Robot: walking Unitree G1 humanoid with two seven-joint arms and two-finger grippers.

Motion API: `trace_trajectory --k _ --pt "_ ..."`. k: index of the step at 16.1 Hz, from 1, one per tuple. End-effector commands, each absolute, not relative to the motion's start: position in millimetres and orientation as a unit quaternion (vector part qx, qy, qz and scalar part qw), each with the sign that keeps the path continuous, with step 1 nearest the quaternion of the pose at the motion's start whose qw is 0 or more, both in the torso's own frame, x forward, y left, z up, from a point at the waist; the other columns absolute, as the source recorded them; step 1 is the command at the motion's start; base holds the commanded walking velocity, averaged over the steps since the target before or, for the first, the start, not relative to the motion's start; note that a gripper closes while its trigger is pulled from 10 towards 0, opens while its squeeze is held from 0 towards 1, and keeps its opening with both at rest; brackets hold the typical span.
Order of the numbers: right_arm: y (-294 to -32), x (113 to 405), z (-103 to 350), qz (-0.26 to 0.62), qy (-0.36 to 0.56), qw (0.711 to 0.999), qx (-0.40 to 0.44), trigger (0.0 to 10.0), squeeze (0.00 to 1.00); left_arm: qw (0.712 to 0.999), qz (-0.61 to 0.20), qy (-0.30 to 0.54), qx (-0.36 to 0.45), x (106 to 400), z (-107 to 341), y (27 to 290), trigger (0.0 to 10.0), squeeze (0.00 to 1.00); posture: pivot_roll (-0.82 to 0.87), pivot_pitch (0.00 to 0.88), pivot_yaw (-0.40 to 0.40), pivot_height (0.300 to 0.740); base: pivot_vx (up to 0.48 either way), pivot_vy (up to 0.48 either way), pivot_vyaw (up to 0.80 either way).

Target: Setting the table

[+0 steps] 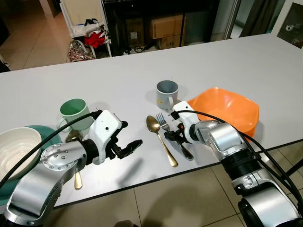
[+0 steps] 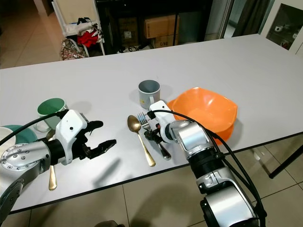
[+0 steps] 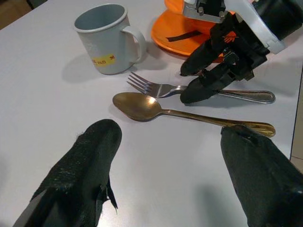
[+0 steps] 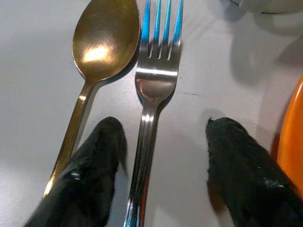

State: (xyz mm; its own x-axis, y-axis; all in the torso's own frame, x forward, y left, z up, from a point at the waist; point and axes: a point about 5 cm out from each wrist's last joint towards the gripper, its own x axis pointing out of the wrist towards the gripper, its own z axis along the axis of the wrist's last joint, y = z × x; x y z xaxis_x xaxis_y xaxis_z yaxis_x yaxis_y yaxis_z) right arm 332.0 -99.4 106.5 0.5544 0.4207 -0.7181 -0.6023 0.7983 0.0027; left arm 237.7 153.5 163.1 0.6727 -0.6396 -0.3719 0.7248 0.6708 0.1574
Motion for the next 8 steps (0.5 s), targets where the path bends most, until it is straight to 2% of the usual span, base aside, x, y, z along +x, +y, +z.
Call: trace_trajectory --k 1,8 --pt "-94.6 329.1 107.7 0.303 0.374 0.869 -0.112 0.0 0.00 0.901 -0.378 0.147 0.154 240.9 163.3 153.2 10.0 0.07 0.09 0.000 0.064 0.740 0.000 0.000 0.00" --pt "-90.5 326.2 109.9 0.307 0.370 0.870 -0.110 0.0 0.00 0.901 -0.379 0.146 0.154 241.9 163.3 153.6 10.0 0.07 0.09 0.000 0.064 0.740 0.000 0.000 0.00"
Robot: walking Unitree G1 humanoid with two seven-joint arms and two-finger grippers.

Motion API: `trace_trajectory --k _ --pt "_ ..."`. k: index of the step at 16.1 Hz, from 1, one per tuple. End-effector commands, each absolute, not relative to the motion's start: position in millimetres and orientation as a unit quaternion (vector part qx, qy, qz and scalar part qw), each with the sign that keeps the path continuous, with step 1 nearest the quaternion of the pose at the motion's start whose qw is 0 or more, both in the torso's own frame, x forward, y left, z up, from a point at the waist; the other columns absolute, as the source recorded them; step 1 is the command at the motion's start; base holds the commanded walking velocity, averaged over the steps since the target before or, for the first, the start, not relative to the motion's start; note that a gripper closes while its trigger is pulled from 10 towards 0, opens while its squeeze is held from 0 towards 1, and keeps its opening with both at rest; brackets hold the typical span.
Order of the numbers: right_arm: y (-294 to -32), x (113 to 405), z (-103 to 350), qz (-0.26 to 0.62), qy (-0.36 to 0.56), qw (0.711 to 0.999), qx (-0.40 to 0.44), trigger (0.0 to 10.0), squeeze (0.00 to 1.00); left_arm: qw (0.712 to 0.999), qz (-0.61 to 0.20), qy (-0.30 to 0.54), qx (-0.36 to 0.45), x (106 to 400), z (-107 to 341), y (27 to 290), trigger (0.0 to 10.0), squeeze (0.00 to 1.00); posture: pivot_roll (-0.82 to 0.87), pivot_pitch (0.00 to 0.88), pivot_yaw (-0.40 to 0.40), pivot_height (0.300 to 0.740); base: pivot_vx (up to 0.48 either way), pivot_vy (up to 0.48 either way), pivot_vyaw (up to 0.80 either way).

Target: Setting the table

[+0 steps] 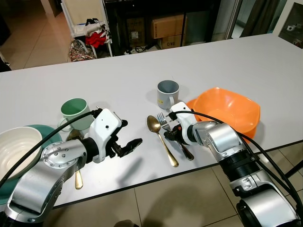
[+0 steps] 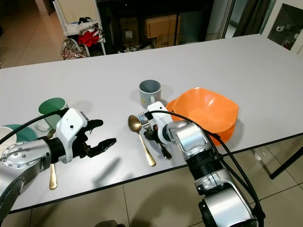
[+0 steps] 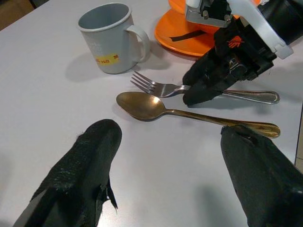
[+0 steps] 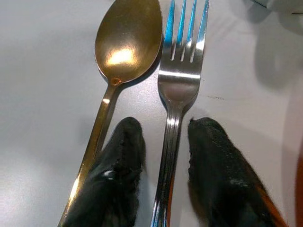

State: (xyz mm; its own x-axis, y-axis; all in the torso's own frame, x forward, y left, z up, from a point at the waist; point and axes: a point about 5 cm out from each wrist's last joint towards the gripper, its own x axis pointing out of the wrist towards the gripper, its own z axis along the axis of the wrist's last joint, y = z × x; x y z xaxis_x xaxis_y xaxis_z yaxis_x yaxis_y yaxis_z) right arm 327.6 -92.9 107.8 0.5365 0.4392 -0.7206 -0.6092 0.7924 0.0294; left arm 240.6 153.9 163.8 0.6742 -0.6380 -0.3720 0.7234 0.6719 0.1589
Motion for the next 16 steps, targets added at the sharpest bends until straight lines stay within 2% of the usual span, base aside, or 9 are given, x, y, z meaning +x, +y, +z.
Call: trace_trajectory --k 1,13,16 --pt "-90.4 326.1 109.9 0.307 0.370 0.870 -0.110 0.0 0.00 0.901 -0.379 0.146 0.155 241.8 163.3 153.7 10.0 0.07 0.09 0.000 0.064 0.740 0.000 0.000 0.00" --pt "-92.0 322.6 112.9 0.302 0.367 0.874 -0.103 0.0 0.00 0.901 -0.381 0.143 0.151 240.6 161.6 150.6 10.0 0.07 0.08 0.000 0.054 0.740 0.000 0.000 0.00" --pt "-96.1 327.2 133.9 0.291 0.333 0.890 -0.112 0.0 0.00 0.903 -0.378 0.142 0.151 240.5 161.6 151.8 10.0 0.07 0.08 0.000 0.052 0.740 0.000 0.000 0.00"
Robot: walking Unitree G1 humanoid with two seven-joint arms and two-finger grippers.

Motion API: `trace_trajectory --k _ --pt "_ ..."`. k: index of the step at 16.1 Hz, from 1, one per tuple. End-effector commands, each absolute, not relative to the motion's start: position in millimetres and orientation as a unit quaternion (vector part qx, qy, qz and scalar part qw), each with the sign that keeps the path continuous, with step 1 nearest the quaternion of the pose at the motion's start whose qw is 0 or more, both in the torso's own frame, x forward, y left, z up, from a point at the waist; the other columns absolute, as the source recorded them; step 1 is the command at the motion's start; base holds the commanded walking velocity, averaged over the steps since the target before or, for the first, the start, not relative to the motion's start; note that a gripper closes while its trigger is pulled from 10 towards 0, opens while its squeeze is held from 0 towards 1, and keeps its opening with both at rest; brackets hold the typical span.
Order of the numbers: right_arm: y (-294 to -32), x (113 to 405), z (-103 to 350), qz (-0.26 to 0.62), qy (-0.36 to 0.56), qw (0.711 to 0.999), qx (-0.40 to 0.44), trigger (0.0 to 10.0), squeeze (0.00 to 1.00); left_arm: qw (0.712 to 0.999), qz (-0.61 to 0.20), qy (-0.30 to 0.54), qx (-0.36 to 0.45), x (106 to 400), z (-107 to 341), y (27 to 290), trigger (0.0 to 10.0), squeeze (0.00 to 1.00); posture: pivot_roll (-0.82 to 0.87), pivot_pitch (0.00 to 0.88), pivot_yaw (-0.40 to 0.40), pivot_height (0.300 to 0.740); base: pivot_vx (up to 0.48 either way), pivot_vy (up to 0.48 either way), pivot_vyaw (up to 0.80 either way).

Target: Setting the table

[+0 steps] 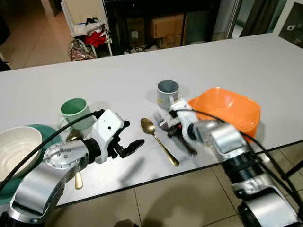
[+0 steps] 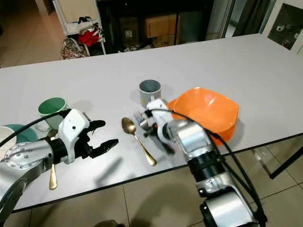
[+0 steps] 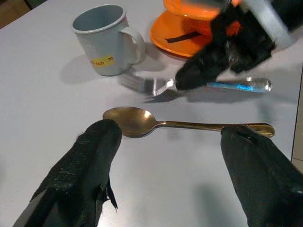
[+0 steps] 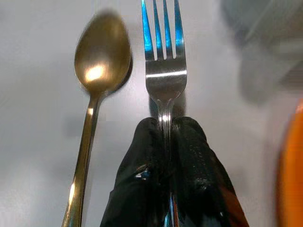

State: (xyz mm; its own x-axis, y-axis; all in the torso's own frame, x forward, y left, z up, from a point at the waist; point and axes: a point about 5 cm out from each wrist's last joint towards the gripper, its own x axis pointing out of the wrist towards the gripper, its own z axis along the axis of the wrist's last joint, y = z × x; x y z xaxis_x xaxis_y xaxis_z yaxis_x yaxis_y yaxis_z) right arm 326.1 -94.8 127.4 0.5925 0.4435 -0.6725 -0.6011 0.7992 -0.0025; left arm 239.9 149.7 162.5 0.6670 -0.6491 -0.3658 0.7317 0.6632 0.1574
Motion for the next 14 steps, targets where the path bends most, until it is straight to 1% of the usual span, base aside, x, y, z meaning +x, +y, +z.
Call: trace_trajectory --k 1,3,4,5,6,8,9,10,11,13,14 --pt "-99.4 329.8 146.1 0.288 0.316 0.897 -0.114 0.0 0.00 0.903 -0.377 0.140 0.151 241.6 162.0 151.6 10.0 0.07 0.07 0.000 0.053 0.740 0.000 0.000 0.00" --pt "-102.5 332.2 159.3 0.285 0.297 0.904 -0.113 0.0 0.00 0.904 -0.376 0.139 0.150 242.5 162.4 151.2 10.0 0.07 0.07 0.000 0.055 0.740 0.000 0.000 0.00" --pt "-108.2 335.1 181.8 0.282 0.266 0.916 -0.107 0.0 0.00 0.904 -0.377 0.138 0.150 243.4 162.8 150.5 10.0 0.07 0.07 0.000 0.057 0.740 0.000 0.000 0.00" --pt "-117.3 336.4 200.0 0.275 0.244 0.923 -0.109 0.0 0.00 0.903 -0.378 0.136 0.149 244.2 162.9 149.1 10.0 0.07 0.06 0.000 0.060 0.740 0.000 0.000 0.00" --pt "-134.6 335.5 216.9 0.263 0.224 0.931 -0.118 0.0 0.00 0.903 -0.382 0.133 0.146 245.5 163.7 146.1 10.0 0.07 0.05 0.000 0.064 0.740 0.000 0.000 0.00" --pt "-154.5 331.8 233.8 0.247 0.207 0.939 -0.120 0.0 0.00 0.902 -0.385 0.131 0.144 246.5 163.9 144.0 10.0 0.07 0.04 0.000 0.070 0.740 0.000 0.000 0.00" --pt "-159.1 330.5 238.5 0.243 0.202 0.941 -0.119 0.0 0.00 0.902 -0.386 0.131 0.144 246.6 163.7 143.6 10.0 0.07 0.04 0.000 0.070 0.740 0.000 0.000 0.00" --pt "-171.4 326.9 247.2 0.228 0.197 0.946 -0.119 0.0 0.00 0.901 -0.388 0.131 0.143 247.2 163.5 142.3 10.0 0.07 0.04 0.000 0.070 0.740 0.000 0.000 0.00" --pt "-177.8 324.5 248.2 0.221 0.199 0.947 -0.123 0.0 0.00 0.900 -0.390 0.130 0.143 247.7 163.9 141.1 10.0 0.07 0.04 0.000 0.069 0.740 0.000 0.000 0.00" --pt "-207.2 310.4 232.6 0.202 0.243 0.938 -0.144 0.0 0.00 0.896 -0.405 0.121 0.134 250.0 167.3 133.2 10.0 0.07 0.04 0.000 0.065 0.740 0.000 0.000 0.00" --pt "-215.5 305.5 226.1 0.197 0.261 0.933 -0.148 0.0 0.00 0.895 -0.410 0.119 0.132 250.1 168.1 130.8 10.0 0.07 0.04 0.000 0.065 0.740 0.000 0.000 0.00"
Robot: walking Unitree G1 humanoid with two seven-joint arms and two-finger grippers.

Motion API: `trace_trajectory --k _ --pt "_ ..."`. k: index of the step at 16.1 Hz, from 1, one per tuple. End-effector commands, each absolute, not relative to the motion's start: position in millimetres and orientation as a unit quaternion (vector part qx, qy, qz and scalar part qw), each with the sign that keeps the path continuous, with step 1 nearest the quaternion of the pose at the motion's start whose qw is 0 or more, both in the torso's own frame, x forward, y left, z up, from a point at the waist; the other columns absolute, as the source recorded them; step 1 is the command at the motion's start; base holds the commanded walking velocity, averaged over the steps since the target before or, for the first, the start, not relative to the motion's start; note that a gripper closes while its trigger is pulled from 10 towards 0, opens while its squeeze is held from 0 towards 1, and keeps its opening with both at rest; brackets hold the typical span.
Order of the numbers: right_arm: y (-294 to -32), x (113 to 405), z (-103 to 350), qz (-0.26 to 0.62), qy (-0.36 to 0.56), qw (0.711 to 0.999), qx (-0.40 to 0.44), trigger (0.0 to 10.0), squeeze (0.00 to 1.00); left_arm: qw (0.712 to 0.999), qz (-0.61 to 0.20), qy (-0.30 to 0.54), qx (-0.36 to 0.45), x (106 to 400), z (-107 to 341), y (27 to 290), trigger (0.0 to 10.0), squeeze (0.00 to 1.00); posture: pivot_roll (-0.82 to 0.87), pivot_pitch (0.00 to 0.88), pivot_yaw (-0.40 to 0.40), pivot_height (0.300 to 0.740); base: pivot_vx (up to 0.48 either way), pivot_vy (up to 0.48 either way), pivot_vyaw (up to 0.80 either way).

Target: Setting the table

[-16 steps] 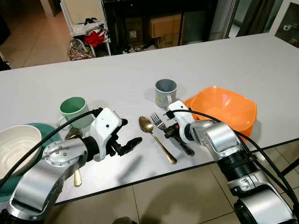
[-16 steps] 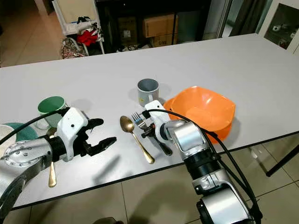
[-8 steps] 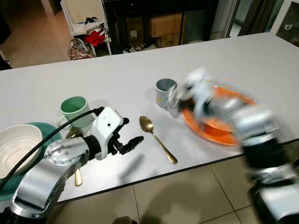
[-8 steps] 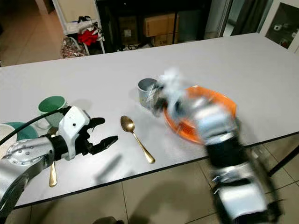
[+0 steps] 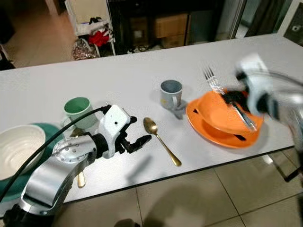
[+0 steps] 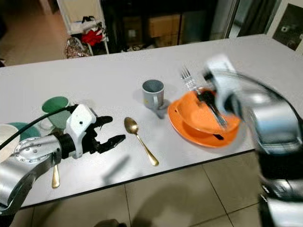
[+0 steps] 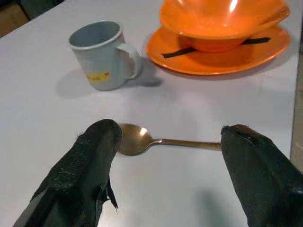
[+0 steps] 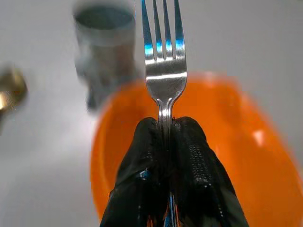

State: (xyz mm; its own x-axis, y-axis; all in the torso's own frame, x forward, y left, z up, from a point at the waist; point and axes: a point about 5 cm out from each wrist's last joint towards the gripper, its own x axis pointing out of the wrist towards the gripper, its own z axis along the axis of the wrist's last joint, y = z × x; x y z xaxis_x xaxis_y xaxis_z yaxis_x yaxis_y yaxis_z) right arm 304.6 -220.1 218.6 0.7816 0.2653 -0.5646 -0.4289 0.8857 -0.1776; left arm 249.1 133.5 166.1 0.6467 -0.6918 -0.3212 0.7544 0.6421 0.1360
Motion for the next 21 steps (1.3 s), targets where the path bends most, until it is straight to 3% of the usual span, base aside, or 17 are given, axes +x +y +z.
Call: trace_trajectory --k 1,6,7,8,9,12,15,21 --pt "-223.9 299.5 219.6 0.196 0.278 0.928 -0.155 0.0 0.00 0.894 -0.412 0.117 0.130 250.2 168.6 129.3 10.0 0.07 0.03 0.000 0.068 0.740 0.000 0.000 0.00" --pt "-259.4 286.9 198.8 0.174 0.328 0.914 -0.162 0.0 0.00 0.890 -0.423 0.117 0.126 250.7 168.8 125.2 10.0 0.07 0.03 0.000 0.081 0.740 0.000 0.000 0.00" --pt "-263.2 290.0 197.1 0.176 0.326 0.915 -0.160 2.7 0.00 0.889 -0.425 0.116 0.126 251.0 168.9 124.4 10.0 0.07 0.02 0.000 0.087 0.740 0.000 0.000 0.00" --pt "-267.1 297.4 198.0 0.175 0.317 0.918 -0.164 7.7 0.00 0.887 -0.428 0.116 0.126 251.2 169.0 123.5 10.0 0.07 0.02 0.000 0.089 0.740 0.000 0.000 0.00" --pt "-267.0 310.6 202.5 0.192 0.294 0.923 -0.157 10.0 0.00 0.886 -0.431 0.117 0.127 251.7 169.1 123.4 10.0 0.07 0.02 0.000 0.093 0.740 0.000 0.000 0.00" --pt "-267.0 325.2 203.8 0.209 0.288 0.922 -0.153 10.0 0.00 0.885 -0.431 0.118 0.129 251.9 169.4 124.8 10.0 0.07 0.04 0.000 0.091 0.740 0.000 0.000 0.00" --pt "-270.4 341.0 193.2 0.233 0.319 0.900 -0.186 10.0 0.00 0.885 -0.429 0.121 0.132 250.1 170.1 127.4 10.0 0.07 0.05 0.000 0.083 0.740 0.000 0.000 0.00" --pt "-277.9 350.7 182.7 0.240 0.340 0.888 -0.196 10.0 0.00 0.886 -0.427 0.125 0.134 249.2 170.0 129.4 10.0 0.07 0.05 0.000 0.090 0.740 0.000 0.000 0.00"
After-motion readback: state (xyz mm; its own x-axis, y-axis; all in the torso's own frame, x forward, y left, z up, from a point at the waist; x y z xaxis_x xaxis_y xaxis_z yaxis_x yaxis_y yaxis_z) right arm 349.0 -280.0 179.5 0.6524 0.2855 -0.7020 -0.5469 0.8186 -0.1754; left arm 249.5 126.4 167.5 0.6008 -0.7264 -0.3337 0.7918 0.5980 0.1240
